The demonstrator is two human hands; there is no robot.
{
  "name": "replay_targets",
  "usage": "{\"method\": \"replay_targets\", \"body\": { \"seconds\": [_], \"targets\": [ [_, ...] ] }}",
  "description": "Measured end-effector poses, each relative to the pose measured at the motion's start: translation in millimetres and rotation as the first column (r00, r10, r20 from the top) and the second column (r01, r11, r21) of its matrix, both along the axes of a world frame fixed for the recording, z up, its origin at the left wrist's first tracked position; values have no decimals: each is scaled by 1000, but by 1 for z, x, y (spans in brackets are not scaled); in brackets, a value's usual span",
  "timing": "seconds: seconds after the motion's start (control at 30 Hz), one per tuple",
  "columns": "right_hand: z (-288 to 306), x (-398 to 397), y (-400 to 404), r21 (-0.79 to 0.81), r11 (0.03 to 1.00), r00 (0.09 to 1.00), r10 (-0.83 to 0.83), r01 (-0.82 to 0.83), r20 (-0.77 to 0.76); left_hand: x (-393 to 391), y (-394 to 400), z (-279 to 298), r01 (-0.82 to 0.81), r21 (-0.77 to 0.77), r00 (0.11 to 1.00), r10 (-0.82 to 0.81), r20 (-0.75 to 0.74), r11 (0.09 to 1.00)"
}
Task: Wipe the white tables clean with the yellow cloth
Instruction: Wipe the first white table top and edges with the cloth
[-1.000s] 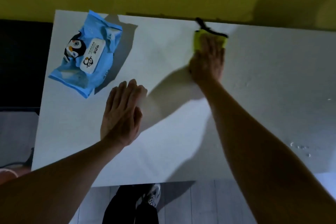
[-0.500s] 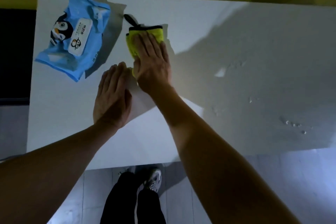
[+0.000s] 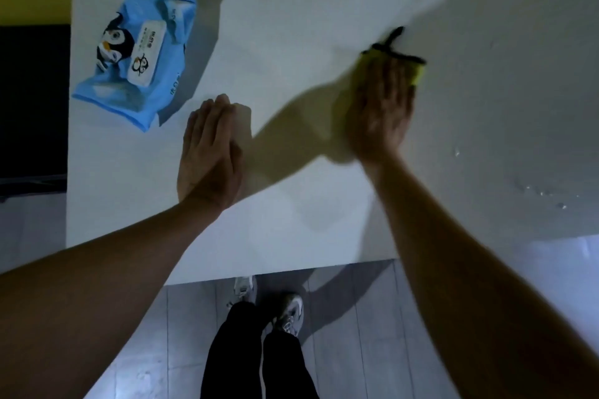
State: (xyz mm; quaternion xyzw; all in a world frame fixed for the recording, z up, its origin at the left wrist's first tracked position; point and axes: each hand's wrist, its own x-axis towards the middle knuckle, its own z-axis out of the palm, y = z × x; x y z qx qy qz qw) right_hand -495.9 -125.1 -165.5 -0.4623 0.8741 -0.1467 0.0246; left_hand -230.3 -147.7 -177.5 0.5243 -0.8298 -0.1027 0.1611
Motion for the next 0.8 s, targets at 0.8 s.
{"method": "replay_targets", "body": {
  "seconds": [0.8],
  "targets": [
    [3, 2, 109, 28, 999, 999, -35, 34, 41, 41, 67, 8, 73, -46, 997, -73, 6, 996]
  ]
}}
